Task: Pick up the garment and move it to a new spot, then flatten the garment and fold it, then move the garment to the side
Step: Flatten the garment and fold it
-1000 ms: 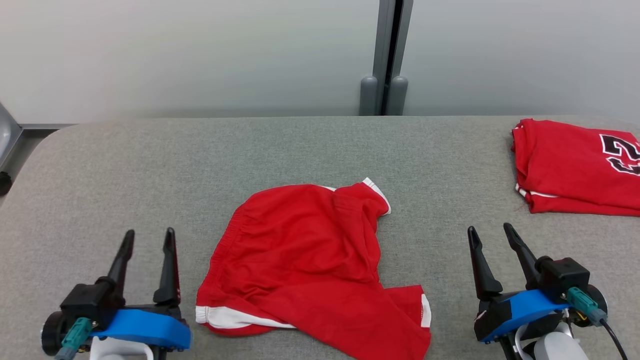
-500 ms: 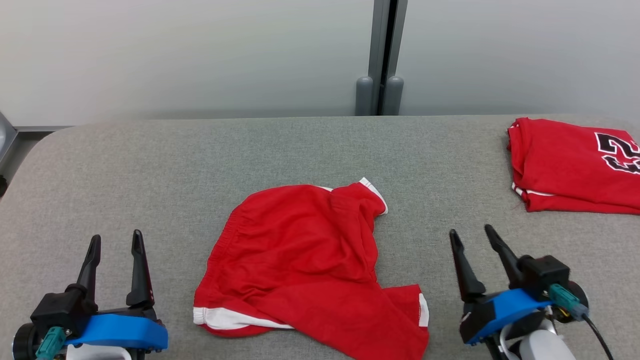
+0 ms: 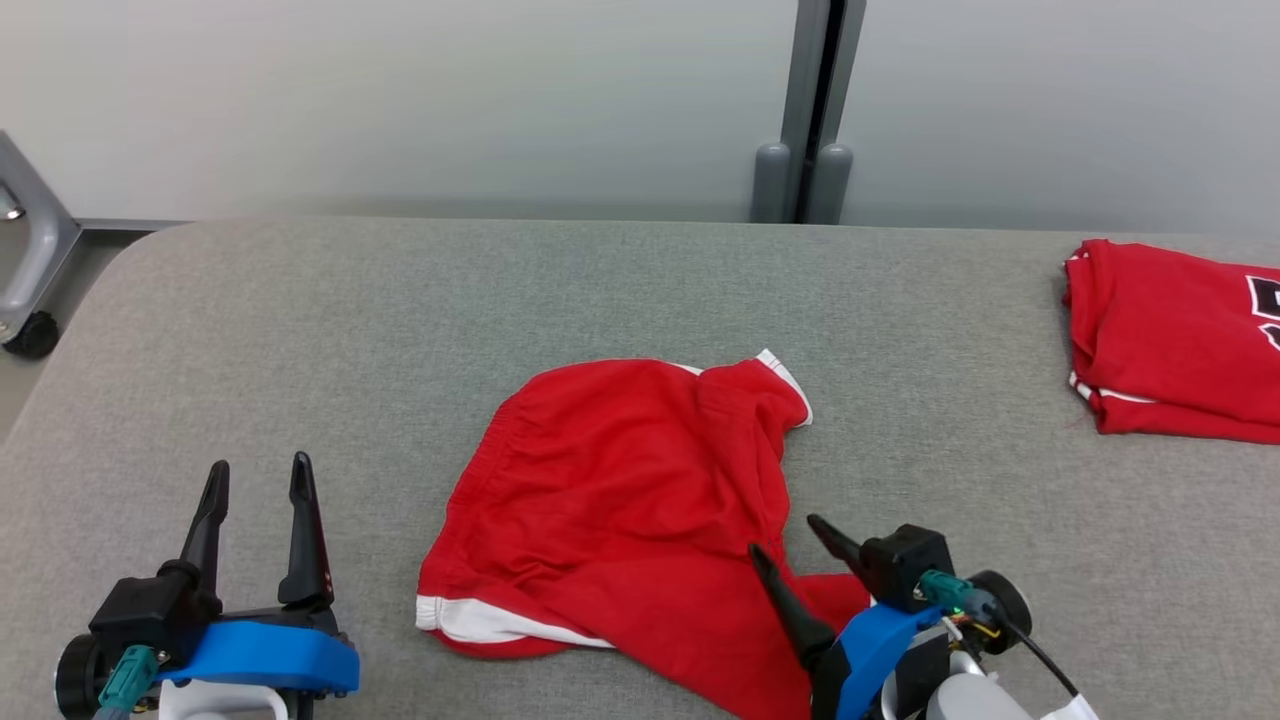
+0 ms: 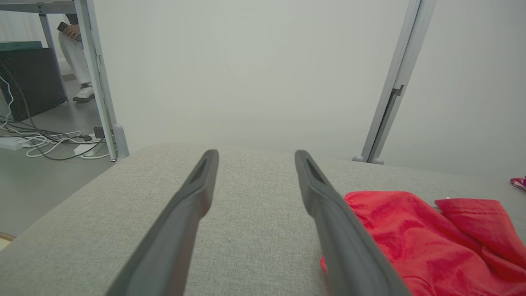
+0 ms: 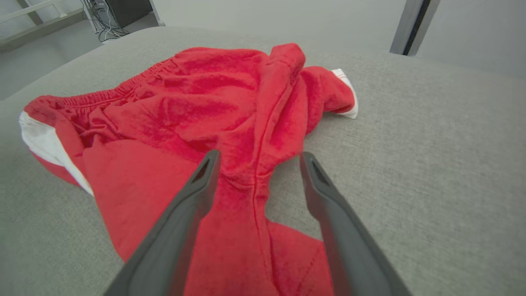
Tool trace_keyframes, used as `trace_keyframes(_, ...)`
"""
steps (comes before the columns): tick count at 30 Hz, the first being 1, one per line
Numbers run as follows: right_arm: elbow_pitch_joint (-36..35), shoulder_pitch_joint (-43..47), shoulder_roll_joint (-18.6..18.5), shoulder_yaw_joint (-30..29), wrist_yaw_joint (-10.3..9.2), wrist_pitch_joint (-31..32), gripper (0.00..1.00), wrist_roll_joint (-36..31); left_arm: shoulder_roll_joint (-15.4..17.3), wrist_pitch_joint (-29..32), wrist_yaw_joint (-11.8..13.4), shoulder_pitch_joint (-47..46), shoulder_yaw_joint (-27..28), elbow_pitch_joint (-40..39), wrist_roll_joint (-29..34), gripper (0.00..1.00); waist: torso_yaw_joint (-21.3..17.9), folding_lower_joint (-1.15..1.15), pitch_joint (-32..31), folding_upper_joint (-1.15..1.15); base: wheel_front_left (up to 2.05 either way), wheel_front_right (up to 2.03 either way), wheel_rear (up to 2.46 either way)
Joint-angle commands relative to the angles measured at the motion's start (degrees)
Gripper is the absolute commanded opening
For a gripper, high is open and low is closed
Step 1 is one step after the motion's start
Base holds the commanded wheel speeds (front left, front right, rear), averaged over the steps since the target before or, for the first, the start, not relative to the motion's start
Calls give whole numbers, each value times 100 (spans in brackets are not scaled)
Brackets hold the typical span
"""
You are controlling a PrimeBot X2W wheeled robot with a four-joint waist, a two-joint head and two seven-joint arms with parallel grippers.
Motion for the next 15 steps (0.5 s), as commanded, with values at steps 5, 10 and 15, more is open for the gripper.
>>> trace_keyframes(5, 559, -253, -77, 275, 1, 33, 100, 212, -102, -23, -90, -130, 67, 45, 109, 100, 146, 0, 88, 0, 0, 0, 0)
trace_keyframes(10, 1051, -492, -79, 524, 1, -66, 34, 416, -173, -23, -152, -164, 122, 97, 167, 100, 238, 0, 133, 0, 0, 0, 0)
trace_keyframes(15, 1402, -826, -132, 636, 1, -271, 0, 562, -228, -24, -208, -215, 157, 140, 219, 100, 276, 0, 149, 0, 0, 0, 0)
